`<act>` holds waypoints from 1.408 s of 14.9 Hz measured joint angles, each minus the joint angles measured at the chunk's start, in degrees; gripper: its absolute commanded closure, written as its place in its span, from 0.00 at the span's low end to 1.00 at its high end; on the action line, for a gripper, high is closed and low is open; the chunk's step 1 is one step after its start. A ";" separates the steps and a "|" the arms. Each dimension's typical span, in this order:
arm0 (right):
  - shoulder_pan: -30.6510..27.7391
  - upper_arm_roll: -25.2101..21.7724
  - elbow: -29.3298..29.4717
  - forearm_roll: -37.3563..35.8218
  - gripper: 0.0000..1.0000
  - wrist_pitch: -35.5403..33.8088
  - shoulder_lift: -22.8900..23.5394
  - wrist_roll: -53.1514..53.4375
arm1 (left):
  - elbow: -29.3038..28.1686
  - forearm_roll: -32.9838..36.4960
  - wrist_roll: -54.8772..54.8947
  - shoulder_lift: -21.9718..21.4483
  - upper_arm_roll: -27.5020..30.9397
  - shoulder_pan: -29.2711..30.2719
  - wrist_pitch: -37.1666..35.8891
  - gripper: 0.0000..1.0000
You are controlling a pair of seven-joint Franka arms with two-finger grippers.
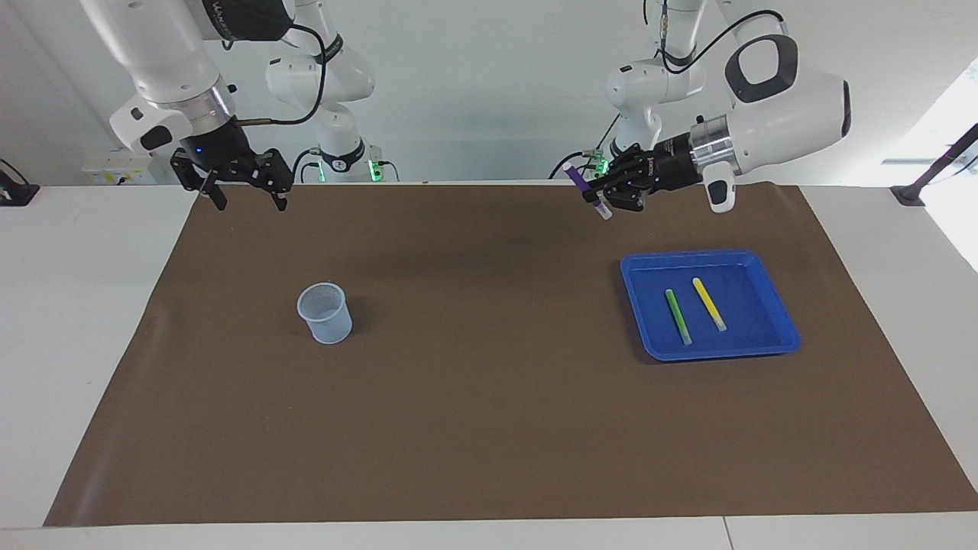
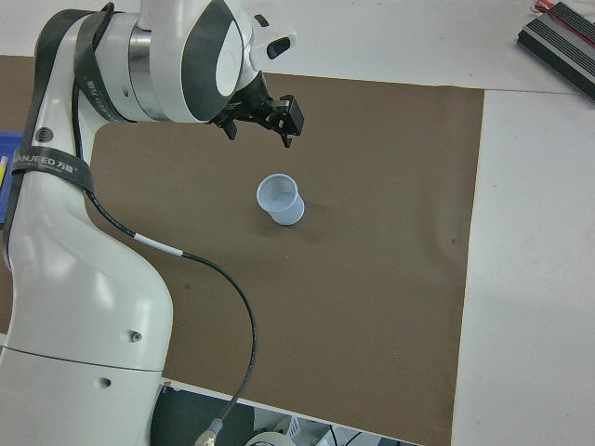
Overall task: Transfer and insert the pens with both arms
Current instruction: 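Lift the purple pen with the left gripper toward the right gripper, then grasp the purple pen with the right gripper while the left gripper holds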
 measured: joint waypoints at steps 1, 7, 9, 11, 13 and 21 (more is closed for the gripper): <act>0.10 0.04 0.00 0.03 0.00 0.00 0.00 0.00 | -1.19 -0.65 -1.60 -0.65 0.00 -1.40 2.28 1.00; 0.20 3.80 0.00 3.17 0.00 0.00 0.00 0.55 | -5.55 -8.18 -9.32 -2.31 -0.05 -9.32 16.26 1.00; 0.17 6.03 0.00 5.97 0.00 0.03 0.00 1.02 | -7.82 -11.68 -9.46 -3.24 -0.04 -11.10 20.03 1.00; 0.18 7.84 0.01 10.05 0.00 0.18 -0.01 1.75 | -9.87 -14.21 -9.53 -4.32 -0.05 -12.67 23.06 1.00; 0.13 9.51 0.03 14.03 0.00 1.29 -0.03 3.51 | -10.92 -15.21 -9.65 -5.15 -0.05 -13.24 24.13 1.00; 0.10 20.96 -0.04 16.72 0.00 11.04 0.57 14.17 | -11.31 -16.27 -10.87 -5.51 0.10 -13.26 25.99 1.00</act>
